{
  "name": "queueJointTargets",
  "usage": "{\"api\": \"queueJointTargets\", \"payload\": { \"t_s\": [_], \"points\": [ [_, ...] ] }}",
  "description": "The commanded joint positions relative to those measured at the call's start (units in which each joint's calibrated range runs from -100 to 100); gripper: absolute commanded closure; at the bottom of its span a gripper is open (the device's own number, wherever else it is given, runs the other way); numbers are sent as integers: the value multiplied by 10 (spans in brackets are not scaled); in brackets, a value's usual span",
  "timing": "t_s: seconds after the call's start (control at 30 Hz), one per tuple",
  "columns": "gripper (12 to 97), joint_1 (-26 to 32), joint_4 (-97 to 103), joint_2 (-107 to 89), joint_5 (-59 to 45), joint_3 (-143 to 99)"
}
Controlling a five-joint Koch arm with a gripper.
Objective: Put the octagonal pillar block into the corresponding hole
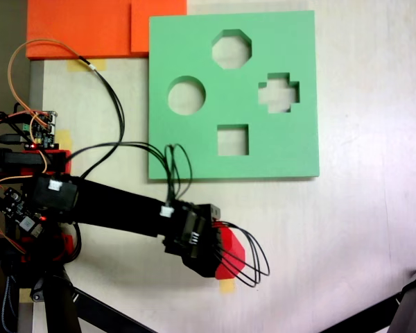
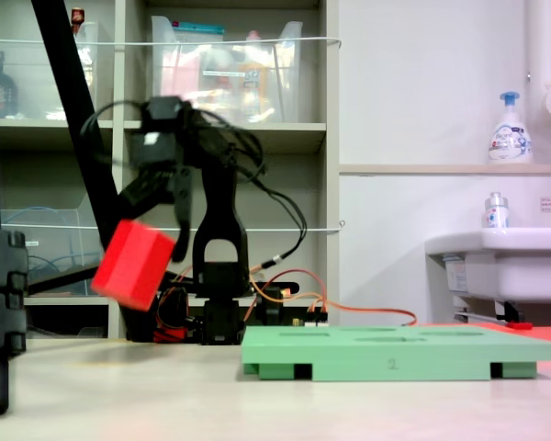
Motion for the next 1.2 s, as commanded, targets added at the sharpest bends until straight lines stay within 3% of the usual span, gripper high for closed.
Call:
{"api": "queueJointTargets", "payload": {
  "t_s": [0.0,0.2,0.47,1.17],
  "points": [
    [763,28,-24,-91,28,18],
    [764,134,-24,-145,135,18],
    [766,258,-24,-36,236,34],
    [767,324,79,453,309,449]
  ]
}}
